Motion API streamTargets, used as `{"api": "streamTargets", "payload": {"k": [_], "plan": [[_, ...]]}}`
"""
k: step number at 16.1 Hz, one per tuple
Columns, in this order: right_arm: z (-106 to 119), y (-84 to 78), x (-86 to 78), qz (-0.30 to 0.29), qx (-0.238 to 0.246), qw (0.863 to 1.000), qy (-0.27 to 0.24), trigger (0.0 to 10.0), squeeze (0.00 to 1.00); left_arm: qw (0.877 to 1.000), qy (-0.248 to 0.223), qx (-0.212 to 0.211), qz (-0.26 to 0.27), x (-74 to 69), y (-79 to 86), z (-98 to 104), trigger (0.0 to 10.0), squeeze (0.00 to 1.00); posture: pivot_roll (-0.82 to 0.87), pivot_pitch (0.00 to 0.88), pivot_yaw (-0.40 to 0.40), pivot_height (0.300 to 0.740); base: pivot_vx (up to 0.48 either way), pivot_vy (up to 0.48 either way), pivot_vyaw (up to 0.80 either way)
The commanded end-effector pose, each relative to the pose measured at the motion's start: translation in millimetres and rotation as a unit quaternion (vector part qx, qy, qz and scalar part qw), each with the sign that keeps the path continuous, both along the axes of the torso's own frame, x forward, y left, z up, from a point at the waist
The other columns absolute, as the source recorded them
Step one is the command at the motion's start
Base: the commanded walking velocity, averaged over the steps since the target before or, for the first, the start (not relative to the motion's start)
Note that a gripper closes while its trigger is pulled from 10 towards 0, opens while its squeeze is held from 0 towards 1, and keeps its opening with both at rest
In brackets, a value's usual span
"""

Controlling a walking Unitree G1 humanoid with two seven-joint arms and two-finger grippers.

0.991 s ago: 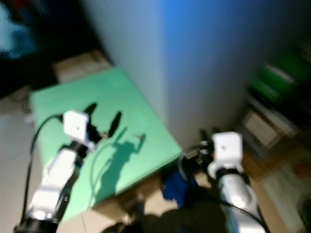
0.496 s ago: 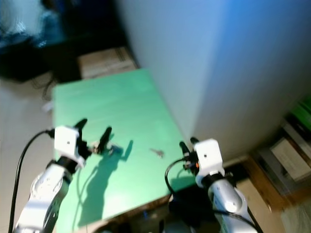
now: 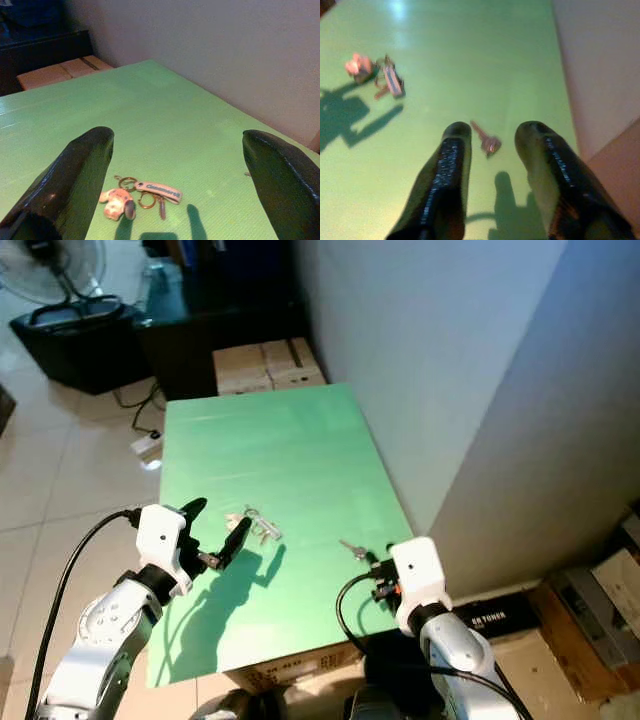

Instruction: Hang keys on a hook

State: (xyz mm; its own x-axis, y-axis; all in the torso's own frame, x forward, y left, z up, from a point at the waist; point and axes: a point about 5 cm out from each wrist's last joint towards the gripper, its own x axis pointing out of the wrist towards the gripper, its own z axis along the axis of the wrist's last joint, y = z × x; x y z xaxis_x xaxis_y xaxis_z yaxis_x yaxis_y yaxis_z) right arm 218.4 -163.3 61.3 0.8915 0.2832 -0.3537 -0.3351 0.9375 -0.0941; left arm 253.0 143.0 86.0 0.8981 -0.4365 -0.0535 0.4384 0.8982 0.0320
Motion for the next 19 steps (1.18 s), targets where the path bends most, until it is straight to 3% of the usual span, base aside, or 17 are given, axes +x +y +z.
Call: {"api": "streamTargets", "payload": {"k": [1,3,6,9,11,13,16,19], "plan": [[-8,2.1,4.0,0.015,0.0,1.0,0.014,10.0,1.0,1.0,0.001,-0.007,-0.003,2.3,-0.3,2,10.0,0.0,-0.16,0.117,0.099,0.74,0.0,0.0,0.0],[-13,3.4,8.5,0.018,0.009,0.999,0.03,10.0,1.0,1.0,0.004,0.004,-0.017,0.4,-3.0,1,10.0,0.0,-0.16,0.121,0.101,0.74,0.0,0.0,0.0],[-33,8.3,22.2,0.037,-0.034,0.996,0.074,10.0,1.0,0.999,0.002,-0.011,-0.032,-2.7,-5.0,3,10.0,0.0,-0.15,0.137,0.107,0.74,0.0,0.0,0.0],[-37,7.0,43.3,-0.003,-0.043,0.996,0.074,10.0,1.0,0.998,0.006,0.002,-0.063,-10.7,-2.3,3,10.0,0.0,-0.13,0.146,0.104,0.74,0.0,0.0,0.0],[-39,5.9,48.3,-0.012,-0.044,0.996,0.08,10.0,1.0,0.996,0.015,0.013,-0.089,-15.8,0.5,1,10.0,0.0,-0.12,0.148,0.103,0.74,0.0,0.0,0.0],[-45,7.1,55.0,-0.018,-0.048,0.995,0.083,10.0,1.0,0.992,0.026,0.003,-0.122,-21.6,-0.9,0,10.0,0.0,-0.11,0.148,0.104,0.74,0.0,0.0,0.0],[-44,2.5,63.6,-0.047,-0.03,0.997,0.062,10.0,1.0,0.991,0.026,-0.003,-0.133,-23.1,-4.6,3,10.0,0.0,-0.1,0.153,0.109,0.74,0.0,0.0,0.0],[-49,-0.4,68.2,-0.042,-0.036,0.996,0.074,10.0,1.0,0.988,0.032,-0.018,-0.151,-27.1,-5.1,5,10.0,0.0,-0.09,0.166,0.117,0.74,0.0,0.0,0.0]]}}
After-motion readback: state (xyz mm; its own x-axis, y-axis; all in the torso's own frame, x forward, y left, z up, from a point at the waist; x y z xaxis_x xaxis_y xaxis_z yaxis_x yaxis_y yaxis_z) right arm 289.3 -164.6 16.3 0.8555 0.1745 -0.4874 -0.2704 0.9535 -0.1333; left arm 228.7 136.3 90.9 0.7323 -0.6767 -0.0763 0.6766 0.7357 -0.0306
